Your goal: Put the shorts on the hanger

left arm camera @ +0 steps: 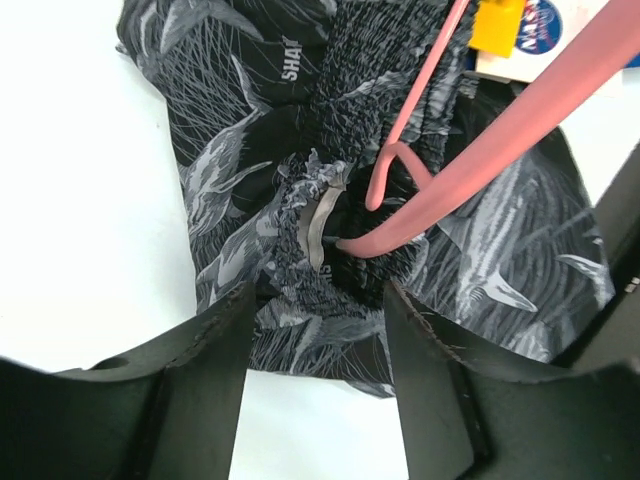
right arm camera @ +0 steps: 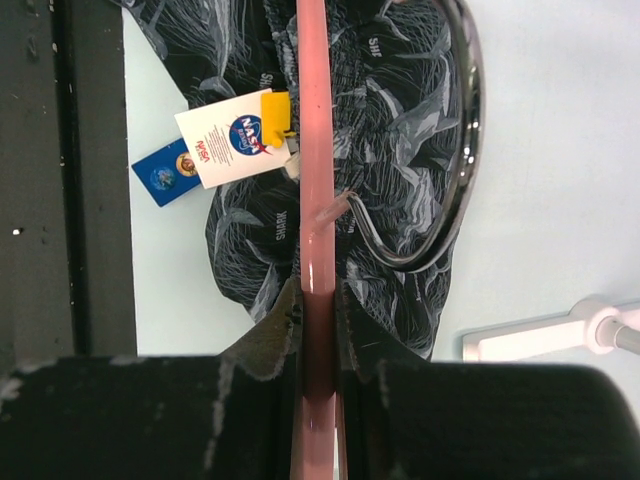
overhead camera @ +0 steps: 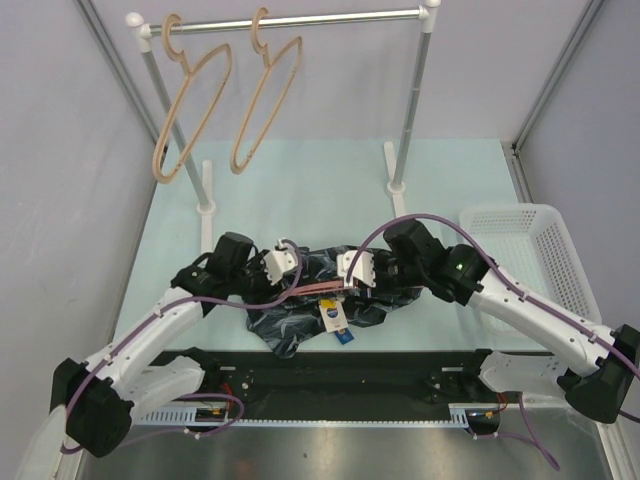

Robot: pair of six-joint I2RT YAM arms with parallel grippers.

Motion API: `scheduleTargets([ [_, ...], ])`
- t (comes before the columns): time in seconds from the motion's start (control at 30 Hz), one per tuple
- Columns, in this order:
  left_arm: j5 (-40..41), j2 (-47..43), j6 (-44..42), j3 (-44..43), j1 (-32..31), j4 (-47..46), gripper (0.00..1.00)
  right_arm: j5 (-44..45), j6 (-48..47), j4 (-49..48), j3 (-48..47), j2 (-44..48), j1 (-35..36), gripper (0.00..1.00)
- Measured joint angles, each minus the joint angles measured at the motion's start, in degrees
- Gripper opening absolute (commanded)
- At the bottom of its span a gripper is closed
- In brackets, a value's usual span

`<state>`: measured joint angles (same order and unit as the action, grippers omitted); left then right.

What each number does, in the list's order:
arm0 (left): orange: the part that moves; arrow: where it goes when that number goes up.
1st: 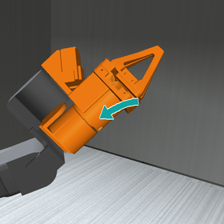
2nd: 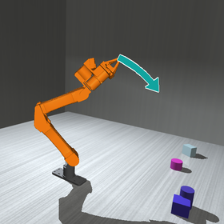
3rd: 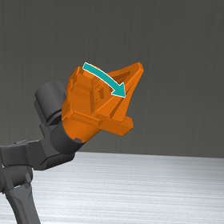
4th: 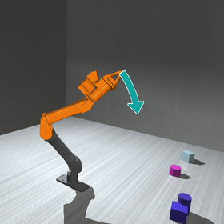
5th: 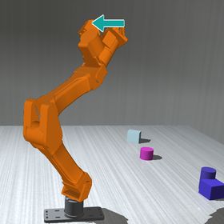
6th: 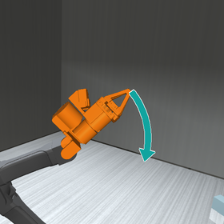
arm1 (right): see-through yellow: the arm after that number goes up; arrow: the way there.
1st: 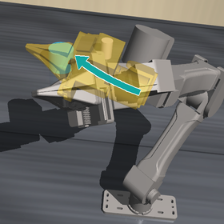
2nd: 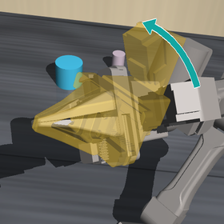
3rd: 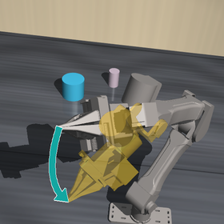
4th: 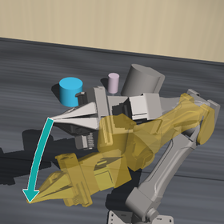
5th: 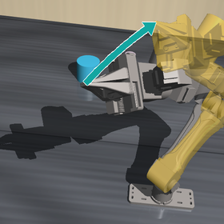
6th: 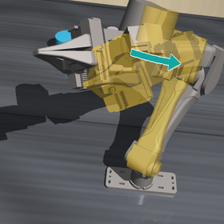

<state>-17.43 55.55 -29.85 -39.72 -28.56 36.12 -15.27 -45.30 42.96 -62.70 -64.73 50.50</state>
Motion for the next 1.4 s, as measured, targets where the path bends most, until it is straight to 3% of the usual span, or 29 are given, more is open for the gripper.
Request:
scheduleTargets([
  [0.1,2.1,1.5,0.0,1.3,-0.9,-2.0,0.56,0.5,0.0,0.0,0.3,0.0,0.0,0.0],
  [0.17,3.4,2.6,0.1,2.1,-1.3,-2.9,0.48,0.9,0.0,0.0,0.7,0.2,0.0,0.0],
  [0.2,4.0,3.1,0.3,2.3,-1.4,-3.3,0.35,0.9,0.0,0.0,1.0,0.3,0.0,0.0],
  [0.27,5.2,4.1,1.0,2.4,-1.6,-3.8,0.22,1.0,0.2,-0.2,1.6,0.6,0.0,0.0],
  [0.3,5.7,4.6,1.2,2.4,-1.6,-4.0,0.1,1.2,0.2,-0.6,2.2,0.9,0.0,0.0],
  [0.4,6.7,5.1,1.9,2.3,-1.6,-3.7,0.0,1.3,0.3,-1.7,3.8,1.8,0.0,0.0],
  [1.33,2.5,2.4,4.8,-13.0,-4.0,6.7,0.0,-0.9,3.7,-21.9,8.3,-3.8,1.5,0.0],
  [1.4,2.3,2.5,5.0,-13.0,-4.0,7.1,0.14,-1.7,4.0,-22.4,8.4,-4.0,1.5,0.0],
])
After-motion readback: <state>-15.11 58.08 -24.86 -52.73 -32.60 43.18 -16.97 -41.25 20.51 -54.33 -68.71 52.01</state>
